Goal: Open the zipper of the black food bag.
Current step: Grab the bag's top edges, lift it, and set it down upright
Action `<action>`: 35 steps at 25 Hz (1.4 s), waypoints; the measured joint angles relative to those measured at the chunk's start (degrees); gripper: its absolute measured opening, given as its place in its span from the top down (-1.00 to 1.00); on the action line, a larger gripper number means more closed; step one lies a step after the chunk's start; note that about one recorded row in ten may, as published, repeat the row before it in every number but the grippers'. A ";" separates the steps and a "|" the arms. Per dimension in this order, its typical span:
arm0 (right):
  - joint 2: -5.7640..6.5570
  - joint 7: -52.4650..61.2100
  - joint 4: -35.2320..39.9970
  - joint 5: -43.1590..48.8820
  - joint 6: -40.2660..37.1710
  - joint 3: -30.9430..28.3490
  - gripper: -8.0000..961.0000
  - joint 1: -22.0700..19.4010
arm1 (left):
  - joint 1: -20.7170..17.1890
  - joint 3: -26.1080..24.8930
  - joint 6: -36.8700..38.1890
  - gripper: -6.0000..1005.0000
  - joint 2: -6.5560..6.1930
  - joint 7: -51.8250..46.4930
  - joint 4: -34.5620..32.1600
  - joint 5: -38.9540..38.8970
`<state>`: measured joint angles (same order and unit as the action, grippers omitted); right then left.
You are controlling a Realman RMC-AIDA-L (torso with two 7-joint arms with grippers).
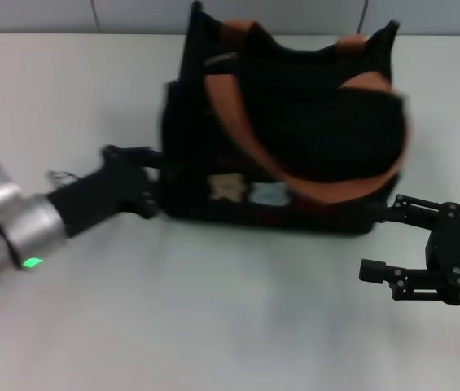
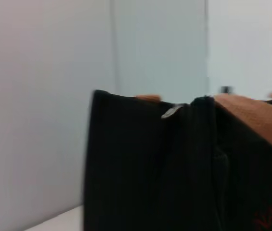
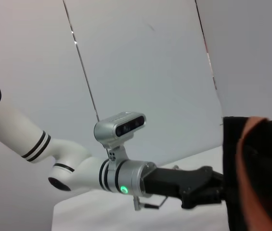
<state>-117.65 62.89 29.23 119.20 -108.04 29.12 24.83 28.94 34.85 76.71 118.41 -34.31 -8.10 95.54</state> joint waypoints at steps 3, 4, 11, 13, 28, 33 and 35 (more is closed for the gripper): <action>0.10 0.24 0.10 -0.05 -0.32 -0.48 -0.75 -0.04 | -4.00 0.39 1.81 0.83 -0.59 -4.90 -8.97 0.33; 0.12 0.33 0.12 -0.15 -0.36 -0.75 -0.75 -0.05 | -6.81 0.24 7.07 0.83 -1.38 -7.69 -15.12 0.33; 0.07 0.33 0.12 -0.72 -0.37 -0.77 -0.75 0.18 | -9.46 -1.79 22.26 0.83 -3.56 -13.98 -29.05 -1.38; 0.06 0.33 0.13 -0.72 -0.39 -0.77 -0.75 0.19 | -9.36 -1.67 23.06 0.83 -3.67 -15.09 -31.12 -1.32; -1.73 -11.32 -16.18 -18.65 3.22 -0.02 -0.75 2.83 | -6.64 4.11 28.28 0.83 -2.81 -23.66 -51.43 -0.35; -1.97 -14.46 -23.68 -17.62 10.36 2.16 -0.75 8.84 | -6.36 7.12 28.00 0.83 -2.02 -21.34 -50.87 1.15; -2.06 -15.40 -27.45 -17.50 14.59 3.55 -0.75 11.68 | -6.37 7.35 28.12 0.83 -1.20 -20.21 -50.86 1.54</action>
<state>-119.72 47.49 1.78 101.69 -93.45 32.67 36.51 22.58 42.20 104.83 117.21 -54.52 -58.96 97.09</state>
